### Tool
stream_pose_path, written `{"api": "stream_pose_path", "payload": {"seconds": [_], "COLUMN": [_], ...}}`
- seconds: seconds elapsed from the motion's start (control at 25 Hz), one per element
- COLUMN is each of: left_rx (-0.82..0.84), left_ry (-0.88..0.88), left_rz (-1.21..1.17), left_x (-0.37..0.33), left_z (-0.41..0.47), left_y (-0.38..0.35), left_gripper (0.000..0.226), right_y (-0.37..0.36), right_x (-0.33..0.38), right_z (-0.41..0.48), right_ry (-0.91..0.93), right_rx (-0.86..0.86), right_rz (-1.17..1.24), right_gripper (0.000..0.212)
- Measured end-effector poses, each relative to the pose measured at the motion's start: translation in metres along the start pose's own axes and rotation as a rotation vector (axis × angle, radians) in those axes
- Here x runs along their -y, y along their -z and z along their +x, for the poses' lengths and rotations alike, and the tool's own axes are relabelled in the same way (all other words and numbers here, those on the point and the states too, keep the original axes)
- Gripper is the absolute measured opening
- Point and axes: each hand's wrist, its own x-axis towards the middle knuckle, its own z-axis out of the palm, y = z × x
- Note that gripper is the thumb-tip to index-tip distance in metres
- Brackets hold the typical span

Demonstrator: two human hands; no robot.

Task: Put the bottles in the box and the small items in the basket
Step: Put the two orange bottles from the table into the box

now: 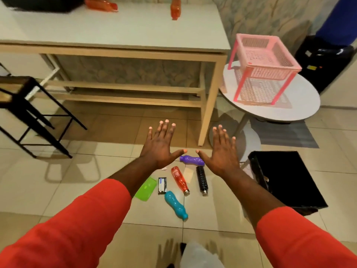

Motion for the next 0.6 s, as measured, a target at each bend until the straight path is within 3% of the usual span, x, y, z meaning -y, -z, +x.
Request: {"api": "stream_pose_path", "payload": {"seconds": [0.24, 0.6], "left_rx": [-0.077, -0.129], "left_ry": [0.115, 0.151], "left_rz": [0.025, 0.094], "left_x": [0.126, 0.288], "left_z": [0.014, 0.113], "left_y": [0.017, 0.066], "left_gripper": [0.104, 0.102], "right_y": [-0.028, -0.046], "right_x": [0.112, 0.242], "right_z": [0.080, 0.249], "right_ry": [0.147, 0.225], "right_rx": [-0.023, -0.062], "right_rz": [0.037, 0.093], "right_gripper": [0.102, 0.099]}}
